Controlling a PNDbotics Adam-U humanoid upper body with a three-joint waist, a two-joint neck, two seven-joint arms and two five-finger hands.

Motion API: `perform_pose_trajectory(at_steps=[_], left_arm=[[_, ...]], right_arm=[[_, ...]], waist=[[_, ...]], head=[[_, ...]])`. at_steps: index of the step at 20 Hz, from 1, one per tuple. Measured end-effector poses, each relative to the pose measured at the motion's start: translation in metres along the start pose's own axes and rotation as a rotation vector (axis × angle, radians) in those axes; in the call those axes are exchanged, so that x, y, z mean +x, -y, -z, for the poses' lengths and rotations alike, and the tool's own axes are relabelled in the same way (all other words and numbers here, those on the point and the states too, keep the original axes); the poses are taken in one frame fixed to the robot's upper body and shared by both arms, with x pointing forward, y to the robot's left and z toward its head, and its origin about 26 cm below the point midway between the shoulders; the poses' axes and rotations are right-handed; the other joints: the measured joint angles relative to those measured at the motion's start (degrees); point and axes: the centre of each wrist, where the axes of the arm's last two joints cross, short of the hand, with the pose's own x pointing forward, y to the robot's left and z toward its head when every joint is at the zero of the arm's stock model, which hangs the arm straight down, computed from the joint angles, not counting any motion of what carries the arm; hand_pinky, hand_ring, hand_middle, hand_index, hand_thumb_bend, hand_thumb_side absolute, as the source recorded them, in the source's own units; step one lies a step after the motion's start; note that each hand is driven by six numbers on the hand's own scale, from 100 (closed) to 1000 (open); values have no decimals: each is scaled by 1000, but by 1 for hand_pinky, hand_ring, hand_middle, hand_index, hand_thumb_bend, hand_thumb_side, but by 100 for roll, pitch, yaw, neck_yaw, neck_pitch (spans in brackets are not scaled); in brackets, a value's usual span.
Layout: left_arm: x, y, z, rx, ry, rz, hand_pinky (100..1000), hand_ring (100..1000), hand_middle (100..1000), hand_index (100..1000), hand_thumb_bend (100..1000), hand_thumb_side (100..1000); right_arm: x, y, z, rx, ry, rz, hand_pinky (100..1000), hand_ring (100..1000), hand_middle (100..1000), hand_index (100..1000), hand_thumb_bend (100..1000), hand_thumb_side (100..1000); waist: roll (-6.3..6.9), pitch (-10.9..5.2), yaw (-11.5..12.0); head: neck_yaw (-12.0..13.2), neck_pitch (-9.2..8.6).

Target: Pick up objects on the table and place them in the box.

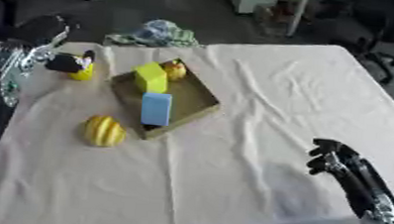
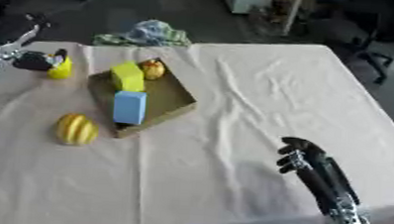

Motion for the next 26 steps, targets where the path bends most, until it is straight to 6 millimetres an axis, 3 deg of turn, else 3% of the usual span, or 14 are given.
perform_pose_trajectory(at_steps=[3,10,14,15,16,17,18,19,20,21,23,26], left_arm=[[-9,14,-4,-4,-68,4,739,714,792,875,174,511],[-17,29,-7,34,-142,34,729,705,786,874,180,520],[-19,34,-8,37,-161,51,710,678,759,858,161,446],[-20,35,-9,36,-165,55,697,656,739,843,150,366],[-20,36,-9,34,-166,59,692,646,733,838,149,343],[-20,37,-9,30,-167,63,673,616,698,815,148,248],[-20,38,-9,28,-166,66,661,598,673,799,143,215],[-19,38,-9,27,-165,69,636,548,580,737,100,196],[-18,38,-9,28,-164,74,632,540,569,728,100,193],[-18,38,-9,35,-163,79,583,476,481,660,100,177],[-18,37,-9,65,-162,92,527,413,400,583,100,173],[-18,36,-8,135,-163,96,487,373,340,519,100,183]], right_arm=[[0,0,0,4,1,1,519,561,585,763,100,646],[3,-8,8,27,20,27,519,560,585,763,100,659],[5,-12,11,37,31,38,519,561,585,763,100,660],[5,-12,11,37,31,40,519,561,585,763,100,660],[5,-12,11,38,31,41,519,561,585,763,100,661],[5,-12,11,38,31,42,519,561,585,763,100,661],[5,-12,12,39,32,42,519,561,585,763,100,660],[6,-12,12,39,34,43,519,561,585,763,100,660],[6,-12,13,40,35,43,519,561,585,763,100,660],[6,-12,13,40,35,43,519,561,585,764,100,660],[6,-12,13,40,36,43,519,561,585,764,100,660],[7,-12,13,40,37,43,519,561,585,764,100,660]], waist=[[-37,34,-63],[-187,278,-262],[-221,314,-324],[-221,325,-335],[-221,331,-346],[-221,331,-350],[-221,331,-351],[-221,331,-351],[-221,331,-352],[-221,331,-353],[-221,331,-353],[-221,331,-351]], head=[[30,0],[259,0],[349,0],[364,0],[369,0],[371,0],[373,0],[373,0],[373,0],[373,0],[370,0],[362,0]])
